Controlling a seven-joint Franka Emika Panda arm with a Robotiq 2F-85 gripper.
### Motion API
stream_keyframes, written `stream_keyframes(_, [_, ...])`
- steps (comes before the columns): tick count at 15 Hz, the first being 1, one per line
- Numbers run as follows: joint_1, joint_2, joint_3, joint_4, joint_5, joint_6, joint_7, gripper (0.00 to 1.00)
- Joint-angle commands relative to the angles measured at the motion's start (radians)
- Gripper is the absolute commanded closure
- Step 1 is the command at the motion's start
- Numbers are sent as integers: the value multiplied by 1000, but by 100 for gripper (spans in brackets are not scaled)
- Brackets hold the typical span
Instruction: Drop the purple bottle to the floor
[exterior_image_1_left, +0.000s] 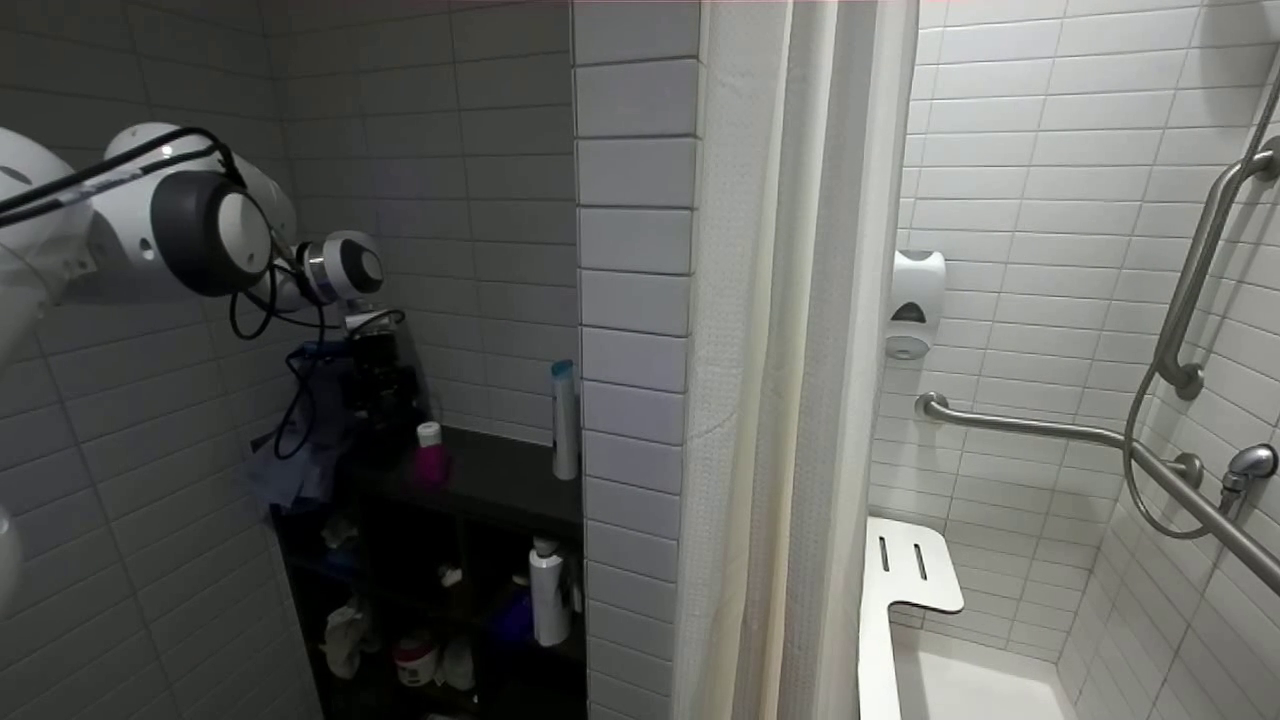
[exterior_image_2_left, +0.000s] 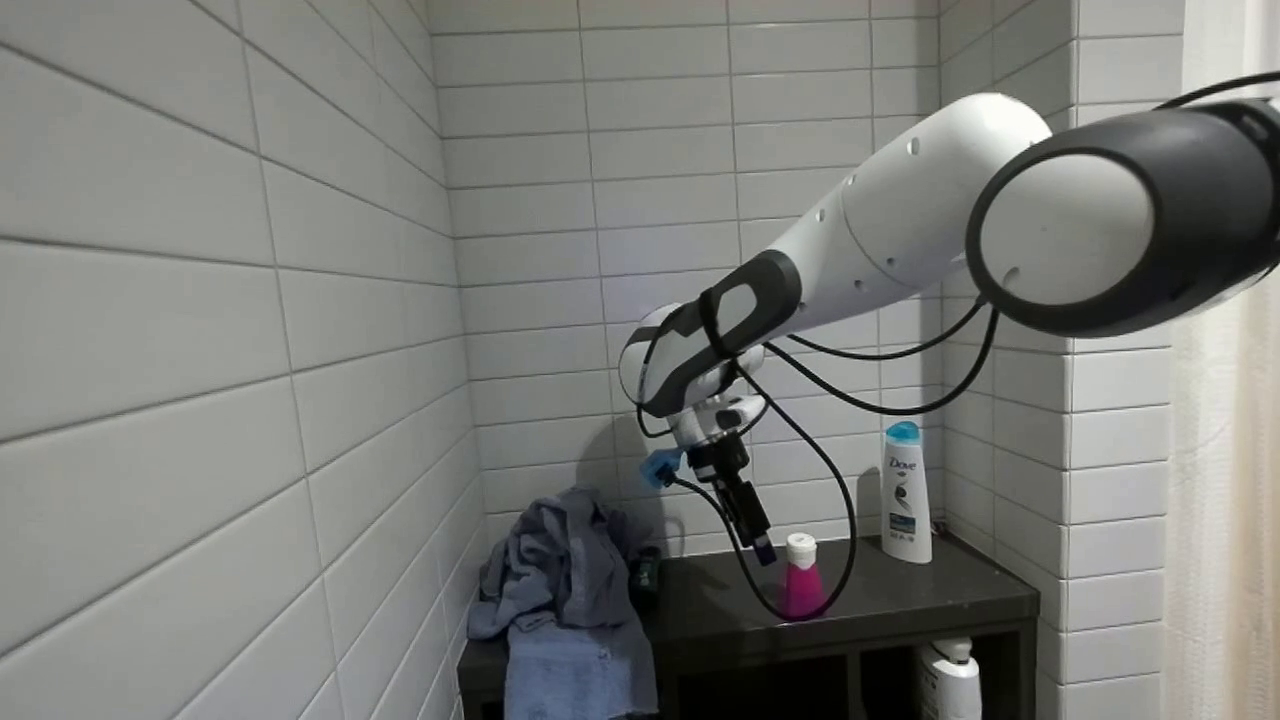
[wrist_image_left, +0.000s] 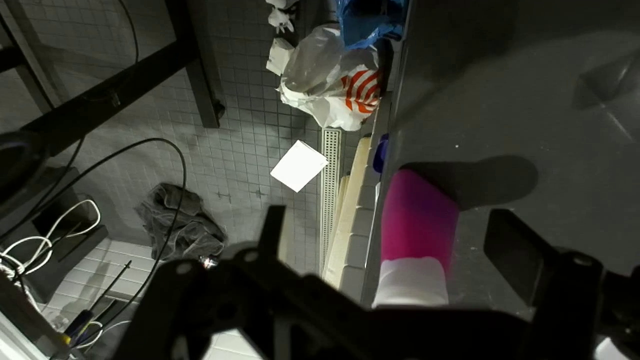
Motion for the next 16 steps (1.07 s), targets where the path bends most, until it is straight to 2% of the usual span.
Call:
stream_keyframes(1, [38,13,-32,42,-55,-53,30,0])
stream_keyframes(6, [86,27,-52,65,-152,-118,22,0])
stream_keyframes(11, [112,60,-66,95,-199,-173,17,0])
stream_keyframes(16, [139,138,-91,179,-296,-307,3,0])
